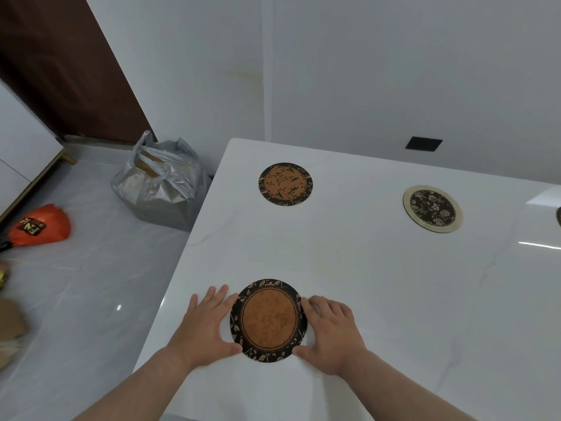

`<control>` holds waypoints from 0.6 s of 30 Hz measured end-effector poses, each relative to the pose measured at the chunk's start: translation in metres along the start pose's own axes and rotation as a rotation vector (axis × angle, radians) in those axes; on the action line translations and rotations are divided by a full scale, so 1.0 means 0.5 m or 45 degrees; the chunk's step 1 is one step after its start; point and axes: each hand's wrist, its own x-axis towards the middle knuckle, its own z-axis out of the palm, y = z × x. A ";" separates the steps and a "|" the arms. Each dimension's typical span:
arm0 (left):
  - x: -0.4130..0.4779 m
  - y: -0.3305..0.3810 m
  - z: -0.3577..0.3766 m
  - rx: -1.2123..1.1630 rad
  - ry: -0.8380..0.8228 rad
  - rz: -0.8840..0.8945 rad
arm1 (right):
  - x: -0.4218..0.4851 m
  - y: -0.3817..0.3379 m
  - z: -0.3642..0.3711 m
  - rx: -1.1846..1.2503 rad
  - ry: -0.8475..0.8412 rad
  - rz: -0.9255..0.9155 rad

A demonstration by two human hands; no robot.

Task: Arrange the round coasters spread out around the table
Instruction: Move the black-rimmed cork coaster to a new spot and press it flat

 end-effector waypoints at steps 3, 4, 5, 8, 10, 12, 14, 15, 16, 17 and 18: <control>-0.001 -0.001 0.002 -0.010 0.000 -0.003 | 0.002 0.002 0.002 -0.008 -0.015 0.006; -0.001 0.000 0.003 -0.025 0.003 -0.003 | 0.002 0.003 0.002 -0.007 -0.017 0.010; -0.001 0.000 0.004 -0.047 0.007 -0.005 | 0.003 0.004 0.003 -0.009 -0.019 0.014; -0.002 -0.001 0.002 -0.078 -0.007 0.010 | 0.002 0.003 0.004 0.000 -0.034 0.020; -0.003 -0.002 0.000 -0.088 -0.016 0.030 | 0.002 0.003 0.003 0.041 -0.030 0.043; -0.003 -0.003 0.000 -0.128 -0.008 0.028 | 0.002 0.003 0.001 0.052 -0.040 0.056; -0.001 -0.001 0.002 -0.115 0.004 0.019 | 0.004 0.002 0.002 0.031 -0.050 0.060; 0.000 0.001 0.004 -0.099 0.012 0.013 | 0.005 0.000 0.003 0.020 -0.055 0.065; 0.001 0.002 0.005 -0.088 0.016 0.005 | 0.007 -0.001 0.003 0.012 -0.060 0.072; 0.002 0.003 0.004 -0.082 0.017 0.000 | 0.008 -0.002 0.002 0.006 -0.067 0.078; 0.003 0.003 0.003 -0.079 0.015 -0.003 | 0.009 -0.002 0.000 -0.003 -0.080 0.080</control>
